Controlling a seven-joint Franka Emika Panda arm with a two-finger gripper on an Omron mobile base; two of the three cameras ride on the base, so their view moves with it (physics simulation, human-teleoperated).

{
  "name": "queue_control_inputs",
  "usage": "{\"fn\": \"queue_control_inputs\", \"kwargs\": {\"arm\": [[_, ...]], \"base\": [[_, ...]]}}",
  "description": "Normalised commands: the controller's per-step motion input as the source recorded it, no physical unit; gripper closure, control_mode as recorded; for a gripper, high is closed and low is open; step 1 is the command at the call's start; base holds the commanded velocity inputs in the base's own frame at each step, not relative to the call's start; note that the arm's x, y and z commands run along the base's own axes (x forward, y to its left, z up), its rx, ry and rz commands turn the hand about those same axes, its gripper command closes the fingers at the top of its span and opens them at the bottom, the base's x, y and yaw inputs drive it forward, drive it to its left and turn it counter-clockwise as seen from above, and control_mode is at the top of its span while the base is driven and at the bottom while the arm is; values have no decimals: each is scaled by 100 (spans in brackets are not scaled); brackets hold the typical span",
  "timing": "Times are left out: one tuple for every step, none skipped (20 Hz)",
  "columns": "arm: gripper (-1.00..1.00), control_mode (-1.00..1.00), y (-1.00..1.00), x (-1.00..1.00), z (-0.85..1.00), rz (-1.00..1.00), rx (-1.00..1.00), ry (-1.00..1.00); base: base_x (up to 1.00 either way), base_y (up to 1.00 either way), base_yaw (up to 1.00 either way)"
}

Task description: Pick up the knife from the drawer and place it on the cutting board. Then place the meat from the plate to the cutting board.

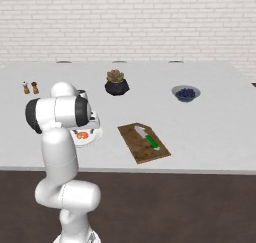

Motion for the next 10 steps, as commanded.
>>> {"fn": "queue_control_inputs", "kwargs": {"arm": [[-100, -100, 0, -16, 0, -1, 0, 0], [-100, -100, 0, -18, 0, 0, 0, 0], [-100, -100, 0, -14, -4, 0, 0, 0], [-100, -100, 0, -14, -6, 0, 0, 0], [-100, -100, 0, -14, -10, 0, 0, 0], [-100, -100, -3, -61, 0, 0, 0, 0], [-100, -100, 0, -60, 0, 0, 0, -2], [-100, -100, 0, -16, -16, -2, 0, 0], [-100, -100, 0, -8, -20, -1, 0, 0], [-100, -100, 0, 0, -29, -1, 0, 0]], "base": [[0, 0, 0], [0, 0, 0], [0, 0, 0], [0, 0, 0], [0, 0, 0], [0, 0, 0], [0, 0, 0], [0, 0, 0], [0, 0, 0], [0, 0, 0]]}}
